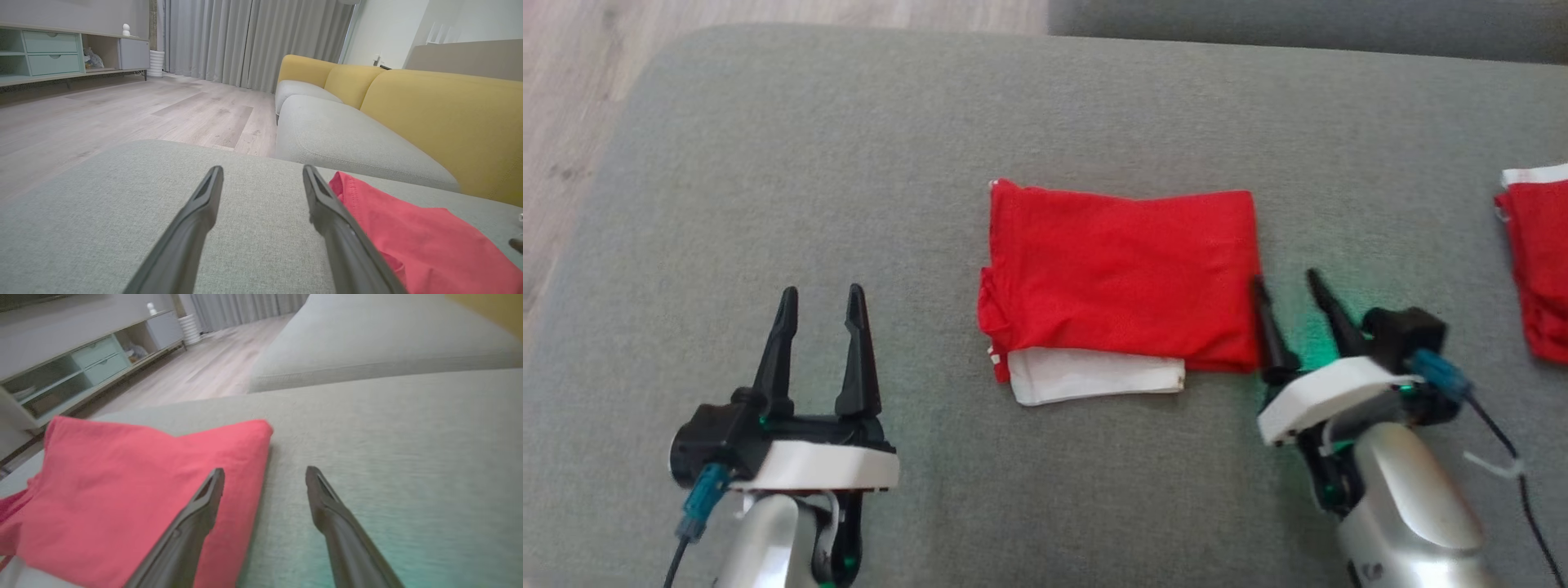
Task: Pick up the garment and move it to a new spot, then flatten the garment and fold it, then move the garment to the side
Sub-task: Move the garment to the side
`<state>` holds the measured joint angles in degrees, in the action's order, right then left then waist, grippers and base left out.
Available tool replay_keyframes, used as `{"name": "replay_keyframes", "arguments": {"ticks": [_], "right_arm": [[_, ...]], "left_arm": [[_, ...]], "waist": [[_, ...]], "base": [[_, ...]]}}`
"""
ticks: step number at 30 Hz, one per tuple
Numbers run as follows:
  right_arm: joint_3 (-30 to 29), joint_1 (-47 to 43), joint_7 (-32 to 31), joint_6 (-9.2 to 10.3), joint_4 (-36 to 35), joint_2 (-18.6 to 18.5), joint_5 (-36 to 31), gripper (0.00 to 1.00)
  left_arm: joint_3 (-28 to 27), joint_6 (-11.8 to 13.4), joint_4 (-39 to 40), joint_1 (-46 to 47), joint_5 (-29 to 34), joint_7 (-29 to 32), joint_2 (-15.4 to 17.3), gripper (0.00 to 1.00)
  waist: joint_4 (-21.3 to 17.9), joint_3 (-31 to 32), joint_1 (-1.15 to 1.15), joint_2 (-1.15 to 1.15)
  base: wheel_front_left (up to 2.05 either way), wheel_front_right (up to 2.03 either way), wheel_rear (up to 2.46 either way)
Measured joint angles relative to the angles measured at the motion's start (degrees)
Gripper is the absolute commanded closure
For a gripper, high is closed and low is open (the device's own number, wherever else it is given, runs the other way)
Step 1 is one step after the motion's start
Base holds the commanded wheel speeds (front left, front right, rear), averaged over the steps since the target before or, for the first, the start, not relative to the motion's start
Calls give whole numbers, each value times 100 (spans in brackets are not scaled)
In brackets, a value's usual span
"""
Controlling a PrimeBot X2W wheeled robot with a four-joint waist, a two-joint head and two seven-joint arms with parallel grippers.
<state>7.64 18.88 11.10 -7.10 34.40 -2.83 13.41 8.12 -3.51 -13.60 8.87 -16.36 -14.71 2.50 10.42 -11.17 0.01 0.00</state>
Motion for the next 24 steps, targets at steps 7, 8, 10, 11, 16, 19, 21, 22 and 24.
{"name": "replay_keyframes", "arguments": {"ticks": [7, 8, 10, 11, 16, 19, 21, 22, 24], "right_arm": [[482, 341, -389, 0, 836, -31, 292, 0], [511, 413, -403, 0, 918, -43, 293, 0], [591, 567, -416, 0, 1085, -77, 255, 52], [627, 634, -413, 0, 1159, -87, 214, 100], [724, 713, -283, 0, 1341, -65, -83, 100], [572, 721, -149, -1, 1399, -51, -450, 100], [382, 721, -103, -1, 1396, -38, -791, 100], [266, 722, -94, -1, 1377, -38, -972, 100], [112, 721, -94, -1, 1284, -59, -1377, 100]], "left_arm": [[97, 7, -15, 37, -31, 0, 0, 0], [105, 8, -16, 44, -40, 0, -1, 0], [109, 48, -21, 59, -49, 0, -1, 0], [109, 49, -21, 66, -74, 0, -1, 0], [109, 55, -62, 70, -79, 0, 1, 0], [132, 49, -87, 68, 2, 0, 0, 0], [148, 48, -87, 67, 31, 0, 0, 0], [172, 46, -87, 65, 31, 0, 0, 0], [231, 46, -85, 61, 40, 0, 0, 0]], "waist": [[171, -69, -1, 0], [189, -75, -1, 0], [213, -79, -1, 0], [221, -75, -1, 0], [174, 9, -1, 0], [69, 77, -1, 0], [-28, 123, -1, 0], [-84, 146, -1, 0], [-206, 188, -1, 0]], "base": [[0, 0, 0], [0, 0, 0], [0, 0, 0], [0, 0, 0], [0, 0, 0], [0, 0, 0], [0, 0, 0], [0, 0, 0], [0, 0, 0]]}}
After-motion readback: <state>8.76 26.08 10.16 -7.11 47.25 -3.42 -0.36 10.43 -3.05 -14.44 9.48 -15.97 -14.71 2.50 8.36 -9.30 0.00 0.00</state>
